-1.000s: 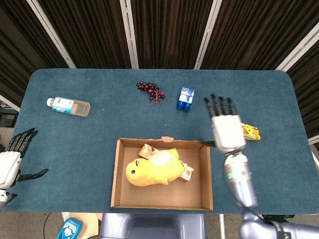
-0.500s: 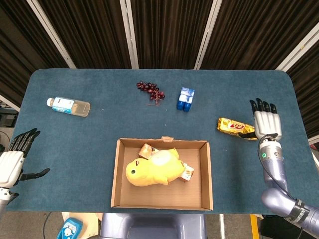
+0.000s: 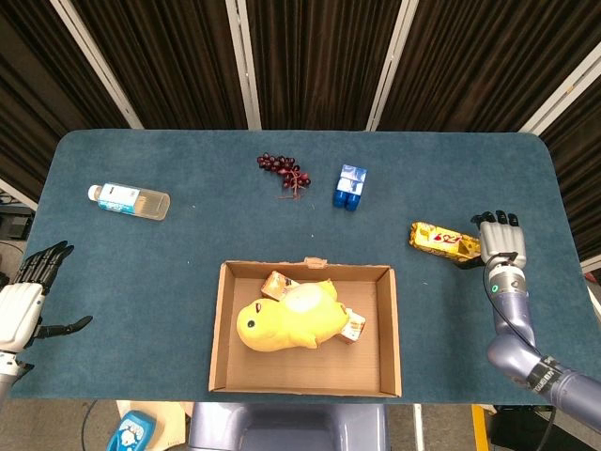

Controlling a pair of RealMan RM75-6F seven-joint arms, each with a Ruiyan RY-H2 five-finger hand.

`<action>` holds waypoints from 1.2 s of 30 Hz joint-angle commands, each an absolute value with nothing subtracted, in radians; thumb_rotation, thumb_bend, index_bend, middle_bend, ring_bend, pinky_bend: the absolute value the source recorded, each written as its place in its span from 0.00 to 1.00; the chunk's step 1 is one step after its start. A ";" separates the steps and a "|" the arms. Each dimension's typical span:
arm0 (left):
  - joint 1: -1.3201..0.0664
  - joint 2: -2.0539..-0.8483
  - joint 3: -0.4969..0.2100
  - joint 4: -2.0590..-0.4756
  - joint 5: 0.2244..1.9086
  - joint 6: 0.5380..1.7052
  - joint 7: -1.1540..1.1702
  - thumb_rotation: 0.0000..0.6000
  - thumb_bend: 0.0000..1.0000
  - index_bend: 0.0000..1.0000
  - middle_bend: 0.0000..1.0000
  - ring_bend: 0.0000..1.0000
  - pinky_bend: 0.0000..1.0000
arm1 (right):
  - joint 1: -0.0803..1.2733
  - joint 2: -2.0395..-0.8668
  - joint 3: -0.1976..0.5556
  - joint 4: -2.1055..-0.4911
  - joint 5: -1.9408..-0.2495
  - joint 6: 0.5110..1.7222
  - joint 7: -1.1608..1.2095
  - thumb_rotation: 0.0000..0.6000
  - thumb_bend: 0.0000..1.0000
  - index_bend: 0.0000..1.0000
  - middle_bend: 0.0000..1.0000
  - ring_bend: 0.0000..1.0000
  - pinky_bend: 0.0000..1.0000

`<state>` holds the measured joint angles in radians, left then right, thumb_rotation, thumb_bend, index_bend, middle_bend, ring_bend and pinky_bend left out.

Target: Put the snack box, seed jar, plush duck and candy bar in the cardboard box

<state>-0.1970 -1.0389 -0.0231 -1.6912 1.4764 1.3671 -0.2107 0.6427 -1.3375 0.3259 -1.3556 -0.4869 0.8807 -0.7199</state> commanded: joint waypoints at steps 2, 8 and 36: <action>-0.199 -1.039 -0.025 -1.689 1.472 1.362 -0.212 1.00 0.06 0.00 0.00 0.00 0.00 | 0.668 -1.395 0.306 -1.250 -0.489 0.834 -0.673 1.00 0.03 0.23 0.14 0.06 0.06; -0.201 -1.041 -0.028 -1.690 1.468 1.353 -0.209 1.00 0.06 0.00 0.00 0.00 0.00 | 0.690 -1.452 0.291 -1.125 -0.484 0.779 -0.633 1.00 0.04 0.23 0.14 0.06 0.06; -0.195 -1.042 -0.034 -1.693 1.460 1.347 -0.214 1.00 0.06 0.00 0.00 0.00 0.00 | 0.708 -1.496 0.309 -1.029 -0.796 0.857 -0.328 1.00 0.15 0.74 0.68 0.65 0.67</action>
<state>-0.1955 -1.0417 -0.0340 -1.6936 1.4592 1.3463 -0.2134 0.7306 -1.5627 0.2841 -0.9220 -0.7183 0.7834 -0.3984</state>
